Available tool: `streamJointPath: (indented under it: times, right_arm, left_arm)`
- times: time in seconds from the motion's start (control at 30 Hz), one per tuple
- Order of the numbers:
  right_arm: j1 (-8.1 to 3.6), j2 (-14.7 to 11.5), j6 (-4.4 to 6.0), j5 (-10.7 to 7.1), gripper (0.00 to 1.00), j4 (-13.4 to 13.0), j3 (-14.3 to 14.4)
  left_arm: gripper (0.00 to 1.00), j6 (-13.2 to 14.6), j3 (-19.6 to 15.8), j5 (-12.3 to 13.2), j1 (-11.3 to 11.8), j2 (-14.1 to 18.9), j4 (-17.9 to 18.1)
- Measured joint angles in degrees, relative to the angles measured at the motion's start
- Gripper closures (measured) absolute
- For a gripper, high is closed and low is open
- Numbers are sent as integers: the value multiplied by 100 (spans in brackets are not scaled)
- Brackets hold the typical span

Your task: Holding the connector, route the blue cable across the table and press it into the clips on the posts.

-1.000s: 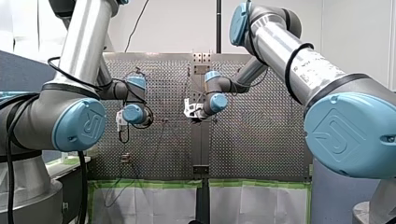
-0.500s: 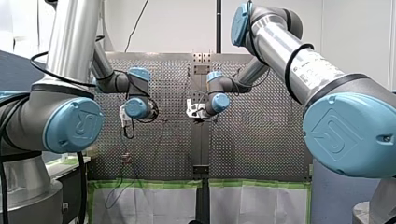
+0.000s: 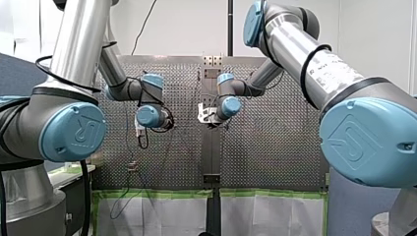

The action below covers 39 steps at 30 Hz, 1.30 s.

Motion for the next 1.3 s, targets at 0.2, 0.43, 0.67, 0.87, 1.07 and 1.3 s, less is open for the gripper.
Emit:
streamJointPath:
  times: [0.2,0.43,0.67,0.87,1.07,1.3]
  right_arm:
    - [37,-55,-53,102,100,-6,145]
    - [24,-66,-45,158,100,-20,328]
    - [-16,-68,-24,170,100,-29,355]
    - [-25,-68,0,149,100,-38,357]
    - [-24,-68,-8,91,100,-43,359]
    - [-32,-68,-12,76,100,-47,358]
  left_arm:
    - [0,2,257,8,-85,-128,-182]
    - [0,-73,380,22,-189,-146,-236]
    - [0,-120,446,-1,-314,-156,-311]
    - [0,-119,594,-127,-433,-290,-390]
    - [0,-62,860,-390,-543,-557,-435]
    - [0,-168,1218,-664,-616,-914,-543]
